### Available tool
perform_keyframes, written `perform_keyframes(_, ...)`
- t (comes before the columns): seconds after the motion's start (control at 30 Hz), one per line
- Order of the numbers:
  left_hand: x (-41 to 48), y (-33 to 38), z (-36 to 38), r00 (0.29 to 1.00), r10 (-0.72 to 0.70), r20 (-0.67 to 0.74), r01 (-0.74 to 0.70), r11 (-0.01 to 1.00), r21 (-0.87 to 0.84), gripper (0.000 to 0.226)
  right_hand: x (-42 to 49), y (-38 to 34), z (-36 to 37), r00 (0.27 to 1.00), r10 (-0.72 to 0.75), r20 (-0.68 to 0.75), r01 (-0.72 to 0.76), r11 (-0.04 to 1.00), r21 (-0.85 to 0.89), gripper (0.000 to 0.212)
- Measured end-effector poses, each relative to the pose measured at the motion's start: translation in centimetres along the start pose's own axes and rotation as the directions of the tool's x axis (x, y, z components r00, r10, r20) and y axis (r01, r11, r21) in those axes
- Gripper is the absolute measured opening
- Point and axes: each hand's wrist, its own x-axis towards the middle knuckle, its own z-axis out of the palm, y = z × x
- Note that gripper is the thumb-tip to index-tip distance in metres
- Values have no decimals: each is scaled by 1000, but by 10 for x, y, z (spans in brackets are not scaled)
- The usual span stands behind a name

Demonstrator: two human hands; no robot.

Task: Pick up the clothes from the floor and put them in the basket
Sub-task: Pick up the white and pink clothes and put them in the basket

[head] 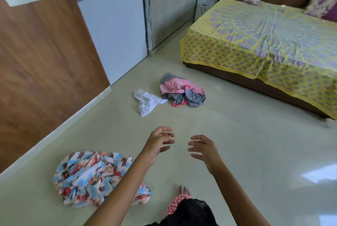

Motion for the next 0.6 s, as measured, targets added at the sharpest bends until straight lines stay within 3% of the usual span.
perform_keyframes(0.3, 173, 83, 50, 998, -67, -10, 68, 997, 45, 22, 175, -85, -56, 998, 11, -67, -8, 999, 41, 18)
perform_keyframes(0.6, 326, 152, 52, 987, -124, -98, 118, 991, -62, 22, 336, -162, -66, 996, 82, -33, -82, 996, -24, 19)
